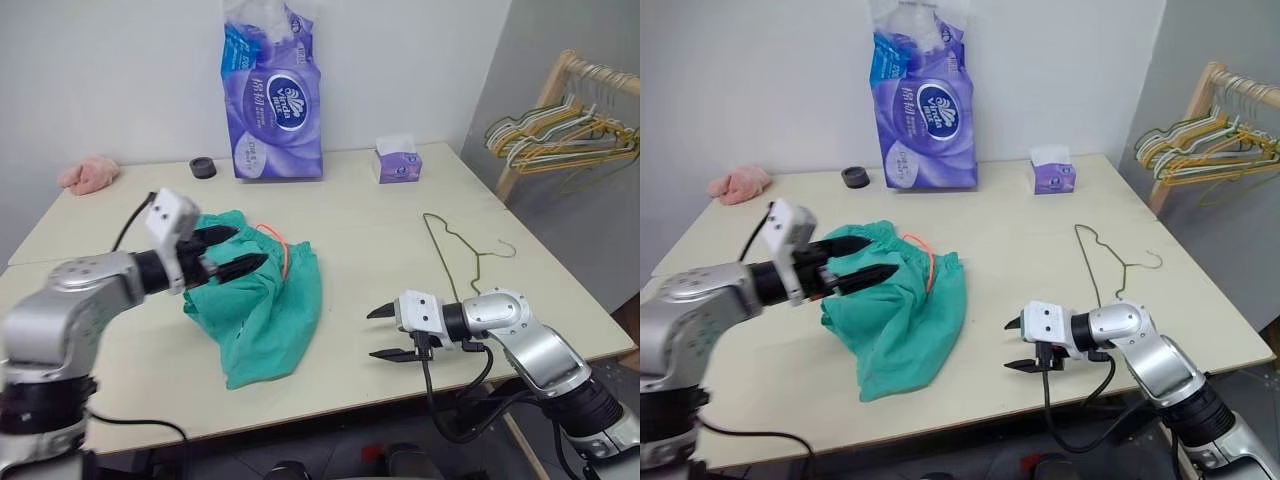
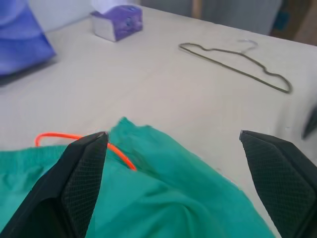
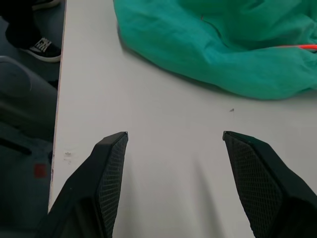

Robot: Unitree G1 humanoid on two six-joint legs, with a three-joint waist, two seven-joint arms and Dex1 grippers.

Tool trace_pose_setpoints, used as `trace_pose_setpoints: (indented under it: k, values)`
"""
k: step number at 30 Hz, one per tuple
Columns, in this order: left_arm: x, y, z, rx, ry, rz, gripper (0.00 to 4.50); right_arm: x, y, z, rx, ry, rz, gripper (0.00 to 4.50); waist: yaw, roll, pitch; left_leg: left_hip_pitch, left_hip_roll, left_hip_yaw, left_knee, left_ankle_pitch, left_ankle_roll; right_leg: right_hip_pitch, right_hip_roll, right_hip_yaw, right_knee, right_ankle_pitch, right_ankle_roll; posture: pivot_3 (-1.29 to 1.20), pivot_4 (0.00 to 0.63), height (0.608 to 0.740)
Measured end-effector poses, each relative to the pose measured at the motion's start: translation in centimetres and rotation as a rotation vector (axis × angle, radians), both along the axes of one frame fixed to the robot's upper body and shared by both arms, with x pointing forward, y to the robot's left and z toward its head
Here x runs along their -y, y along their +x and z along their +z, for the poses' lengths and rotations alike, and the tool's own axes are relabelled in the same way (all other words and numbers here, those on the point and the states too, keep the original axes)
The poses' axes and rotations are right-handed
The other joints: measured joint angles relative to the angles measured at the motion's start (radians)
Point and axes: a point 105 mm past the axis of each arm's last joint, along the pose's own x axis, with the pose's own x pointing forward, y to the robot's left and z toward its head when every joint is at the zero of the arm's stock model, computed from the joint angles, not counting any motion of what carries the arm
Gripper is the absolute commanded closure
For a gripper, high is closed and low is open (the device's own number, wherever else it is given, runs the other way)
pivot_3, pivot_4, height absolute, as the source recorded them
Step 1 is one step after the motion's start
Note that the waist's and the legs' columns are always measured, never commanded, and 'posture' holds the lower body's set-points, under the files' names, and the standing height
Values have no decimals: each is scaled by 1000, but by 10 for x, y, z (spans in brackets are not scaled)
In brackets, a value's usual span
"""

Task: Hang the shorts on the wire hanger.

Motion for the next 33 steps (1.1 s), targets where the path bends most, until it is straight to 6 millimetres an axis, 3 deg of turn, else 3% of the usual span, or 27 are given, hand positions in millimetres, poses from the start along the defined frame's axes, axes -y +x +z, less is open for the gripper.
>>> trace_pose_setpoints:
  k: [4, 7, 9, 14, 19, 24, 27, 30, 33]
  values:
    - [24, 17, -38, -82, 63, 30, 0, -2, 0, 1, -1, 8, 4, 1231, 1, 0, 0, 0, 0, 0, 0, 2, -4, 0, 0, 0, 0, 0, 0, -85, 0, 740]
    - [41, 48, -59, -100, 81, 139, 0, -5, -1, 2, -2, 22, 10, 1231, 7, -1, 0, 0, 0, 0, 1, 2, -4, 0, 0, 0, 0, 1, 1, -102, 0, 740]
    - [53, 57, -75, -113, 117, 154, 0, -7, -3, 5, 4, 30, 20, 1231, 4, -1, 0, 0, -1, 1, 1, 2, -4, 0, 0, 1, -1, 1, 1, -105, 0, 740]
    - [62, 72, -107, -176, 138, 256, 0, -1, -4, 3, 1, 10, 11, 1231, -5, -1, 0, -1, -1, 1, 1, 2, -4, -1, -1, 1, -3, 1, 1, -125, 0, 740]
    - [66, 73, -120, -221, 134, 278, 0, -5, -8, 13, -6, 53, 25, 1231, -15, -1, 0, -1, 0, 0, 0, 2, -4, 0, -1, 1, -3, 1, 2, -138, 0, 740]
    - [67, 77, -126, -251, 104, 326, 0, -21, 4, 61, -14, 223, -25, 1231, -23, 0, -2, -2, -1, -2, 1, 2, -4, 1, -1, -1, -5, 2, 2, -142, 0, 740]
    - [69, 80, -127, -246, 89, 334, 0, -20, 19, 69, -30, 271, -131, 1231, -21, 0, -2, -2, -2, -2, 1, 2, -4, 1, -2, -1, -6, 2, 3, -146, 0, 740]
    - [68, 81, -128, -241, 83, 341, 563, -15, 27, 68, -46, 274, -194, 1191, -22, 1, -3, -2, -2, -1, 1, 2, -4, 1, -2, 0, -7, 3, 4, -152, 0, 740]
    - [62, 82, -129, -247, 65, 368, 1459, -13, 29, 69, -49, 275, -209, 1191, -25, 2, -4, -2, -1, -1, 1, 2, -4, 1, -2, 0, -7, 3, 4, -156, 0, 740]
